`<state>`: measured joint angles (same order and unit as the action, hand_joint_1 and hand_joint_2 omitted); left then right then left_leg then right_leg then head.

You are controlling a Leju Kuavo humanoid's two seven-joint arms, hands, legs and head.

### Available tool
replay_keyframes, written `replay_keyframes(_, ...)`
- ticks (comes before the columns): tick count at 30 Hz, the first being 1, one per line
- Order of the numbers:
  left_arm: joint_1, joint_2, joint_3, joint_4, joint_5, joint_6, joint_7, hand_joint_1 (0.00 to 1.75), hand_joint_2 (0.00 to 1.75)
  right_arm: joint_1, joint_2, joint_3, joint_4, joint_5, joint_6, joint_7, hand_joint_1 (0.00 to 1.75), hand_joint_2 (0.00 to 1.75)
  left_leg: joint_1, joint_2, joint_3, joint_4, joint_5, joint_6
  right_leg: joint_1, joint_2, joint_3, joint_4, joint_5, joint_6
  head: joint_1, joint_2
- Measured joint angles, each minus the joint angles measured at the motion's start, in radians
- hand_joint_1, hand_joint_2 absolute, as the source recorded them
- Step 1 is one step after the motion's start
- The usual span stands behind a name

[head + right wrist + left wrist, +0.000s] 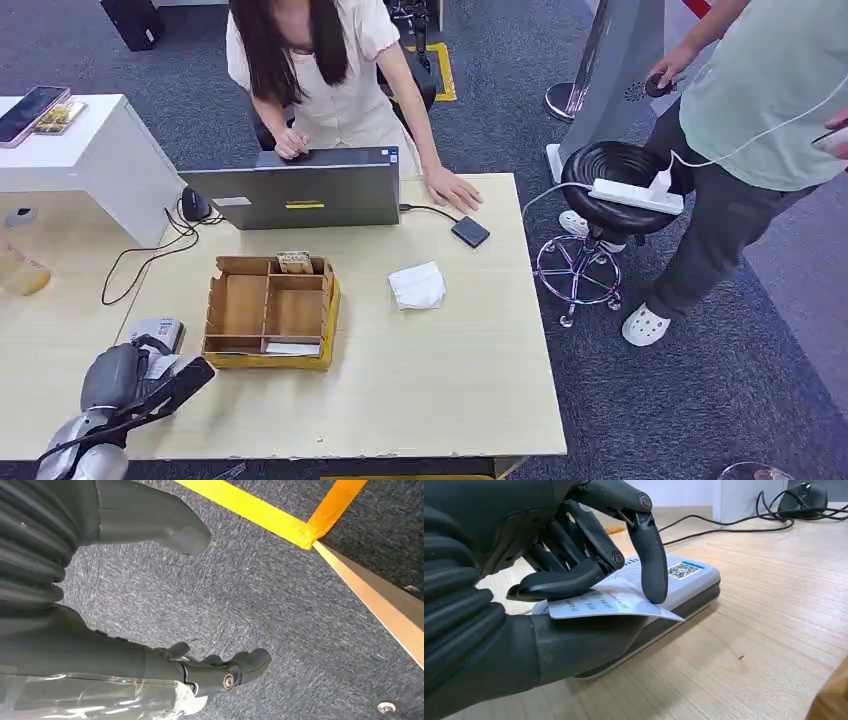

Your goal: Pass the card to the sensor for recognition and then transmit it.

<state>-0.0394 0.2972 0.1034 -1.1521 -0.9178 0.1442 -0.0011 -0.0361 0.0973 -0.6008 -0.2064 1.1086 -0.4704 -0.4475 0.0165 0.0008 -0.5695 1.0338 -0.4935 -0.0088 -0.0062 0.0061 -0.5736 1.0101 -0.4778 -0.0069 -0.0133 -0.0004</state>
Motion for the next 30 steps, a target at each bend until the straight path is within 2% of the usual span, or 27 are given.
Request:
replay_keyframes(5, -0.002, 0.000, 0.000, 0.000, 0.010, 0.014, -0.012, 1.75, 1.75, 0.000, 0.000, 0.000, 0.000, 0.005, 0.000, 0.000, 0.00, 1.75, 0.000, 0.000, 0.000, 0.000, 0.000, 0.000, 0.000, 0.000, 0.000, 0.000, 0.000, 0.000, 0.000, 0.000)
replay_keyframes(11, -0.022, -0.001, 0.009, -0.024, 0.079, 0.079, -0.072, 1.75, 1.75, 0.000, 0.000, 0.000, 0.000, 0.006, 0.000, 0.000, 0.00, 1.75, 0.000, 0.000, 0.000, 0.000, 0.000, 0.000, 0.000, 0.000, 0.000, 0.000, 0.000, 0.000, 0.000, 0.000)
replay_keyframes(20, -0.132, 0.010, 0.009, -0.132, 0.150, 0.143, -0.142, 1.75, 1.75, -0.005, 0.000, 0.000, 0.000, 0.015, 0.000, 0.000, 0.00, 1.75, 0.000, 0.000, 0.000, 0.000, 0.001, 0.000, 0.000, 0.000, 0.000, 0.000, 0.001, 0.000, 0.000, 0.000)
replay_keyframes(23, -0.188, 0.014, -0.008, -0.152, 0.129, 0.155, -0.150, 1.75, 1.75, -0.008, 0.000, 0.000, 0.000, 0.021, 0.000, 0.002, 0.00, 1.75, 0.000, 0.000, 0.000, 0.000, 0.002, 0.000, 0.000, 0.000, 0.000, 0.000, 0.001, 0.000, 0.000, 0.000)
replay_keyframes(28, -0.284, 0.022, -0.079, -0.159, 0.005, 0.211, -0.145, 1.75, 1.75, -0.017, 0.000, 0.004, 0.000, 0.032, 0.004, 0.005, 0.00, 1.75, 0.000, 0.000, 0.000, 0.000, 0.003, 0.000, 0.000, 0.000, -0.001, 0.000, 0.003, -0.001, 0.000, 0.000)
replay_keyframes(30, -0.326, 0.024, -0.114, -0.159, -0.024, 0.214, -0.135, 1.75, 1.75, -0.021, 0.000, 0.008, 0.000, 0.035, 0.006, 0.007, 0.00, 1.75, 0.000, 0.000, 0.000, 0.000, 0.003, -0.001, 0.000, 0.000, -0.001, 0.000, 0.003, -0.001, 0.000, 0.000)
